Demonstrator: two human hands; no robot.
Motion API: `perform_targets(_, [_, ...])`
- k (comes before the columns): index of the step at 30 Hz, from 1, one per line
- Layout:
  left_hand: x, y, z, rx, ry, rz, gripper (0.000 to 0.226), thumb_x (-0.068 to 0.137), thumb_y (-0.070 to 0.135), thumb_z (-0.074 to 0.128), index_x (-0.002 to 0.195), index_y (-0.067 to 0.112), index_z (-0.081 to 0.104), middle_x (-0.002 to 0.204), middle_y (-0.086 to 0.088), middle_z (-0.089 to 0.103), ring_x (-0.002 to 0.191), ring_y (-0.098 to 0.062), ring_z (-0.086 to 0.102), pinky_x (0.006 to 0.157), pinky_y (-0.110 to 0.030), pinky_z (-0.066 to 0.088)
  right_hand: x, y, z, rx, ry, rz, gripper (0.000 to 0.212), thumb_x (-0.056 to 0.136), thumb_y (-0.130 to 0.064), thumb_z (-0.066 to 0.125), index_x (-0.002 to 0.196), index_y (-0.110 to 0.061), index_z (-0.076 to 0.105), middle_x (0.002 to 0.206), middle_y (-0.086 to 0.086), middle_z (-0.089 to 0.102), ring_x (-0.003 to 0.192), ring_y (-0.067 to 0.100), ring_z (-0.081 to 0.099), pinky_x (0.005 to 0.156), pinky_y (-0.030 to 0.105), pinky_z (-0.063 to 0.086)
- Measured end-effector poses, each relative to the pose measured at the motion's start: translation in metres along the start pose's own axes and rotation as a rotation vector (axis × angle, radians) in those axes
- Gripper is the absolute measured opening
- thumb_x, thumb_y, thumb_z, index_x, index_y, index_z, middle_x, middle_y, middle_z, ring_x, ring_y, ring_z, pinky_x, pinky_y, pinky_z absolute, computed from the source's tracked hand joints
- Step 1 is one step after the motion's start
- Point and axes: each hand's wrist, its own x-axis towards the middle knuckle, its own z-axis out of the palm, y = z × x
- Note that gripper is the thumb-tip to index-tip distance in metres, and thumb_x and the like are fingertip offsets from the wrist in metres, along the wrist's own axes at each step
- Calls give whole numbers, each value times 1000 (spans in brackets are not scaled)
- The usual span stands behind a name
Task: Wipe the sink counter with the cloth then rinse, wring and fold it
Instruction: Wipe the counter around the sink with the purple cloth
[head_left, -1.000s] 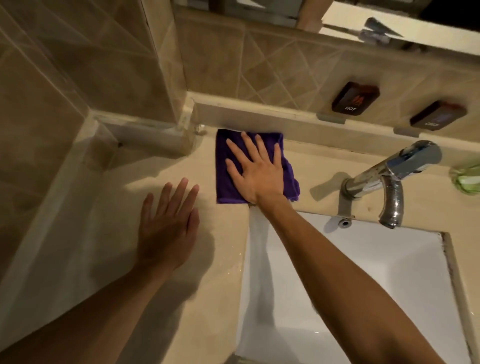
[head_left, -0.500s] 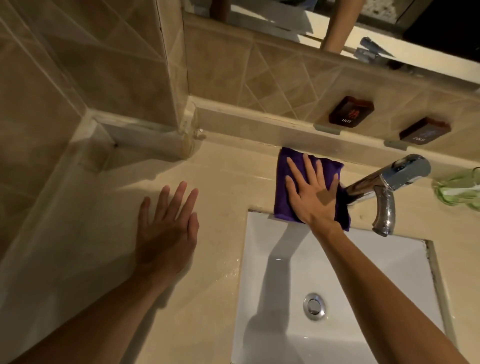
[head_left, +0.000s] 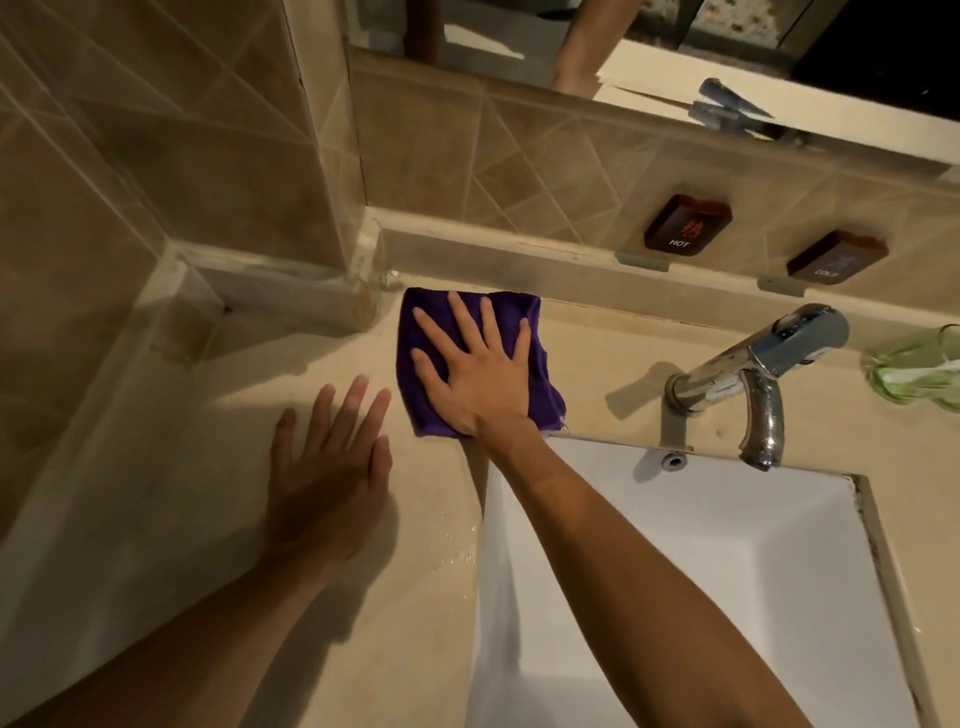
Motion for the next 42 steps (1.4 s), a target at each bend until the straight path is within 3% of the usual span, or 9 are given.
perform_targets(7, [-2,-1,-2,26,28,17,57,102,42,23,158,34,30,168,5,27,154,-25,26,120,-51,21,-14,69,-19,-29,38,67,54,97,-69,20,150,-57,21,167,-14,16,155,16,9,122,59,2])
perform_targets(13, [-2,1,-2,15,50,12,57,101,41,24,157,34,34,167,6,29,153,-24,28,119,-51,22,-32,148,-37,-71,-22,210,56,97,-71,11,152,-58,10,168,-17,3,155,12,-4,122,57,-5])
perform_targets(18, [-1,0,-2,15,37,7,57,101,41,25,158,34,32,167,6,28,154,-24,27,120,-52,22,-36,134,-33,-37,0,231,55,100,-65,14,154,-54,10,168,-15,2,155,14,-4,120,58,-10])
perform_targets(24, [-1,-3,-1,-3,9,12,59,100,44,21,158,35,30,168,7,24,154,-22,26,120,-51,20,-63,128,-20,-105,95,225,53,101,-59,15,154,-52,18,167,-13,14,155,13,8,120,55,1])
perform_targets(29, [-1,2,0,9,40,18,59,101,42,20,158,31,32,167,4,27,153,-25,29,120,-52,20,-59,131,-27,-29,29,262,53,99,-65,14,151,-58,10,168,-17,2,155,10,-6,120,60,-7])
perform_targets(35, [-1,2,4,28,51,8,58,101,43,23,157,32,35,166,5,30,151,-26,32,119,-50,22,-34,135,-36,-45,-67,244,55,95,-73,5,149,-62,-3,167,-14,-12,154,24,-16,110,74,-14])
perform_targets(42, [0,3,5,27,54,-6,59,99,44,24,157,33,35,166,6,31,152,-26,32,120,-49,21,-27,137,-38,-22,-66,216,53,98,-68,8,150,-61,3,168,-13,-2,155,25,-10,110,74,-13])
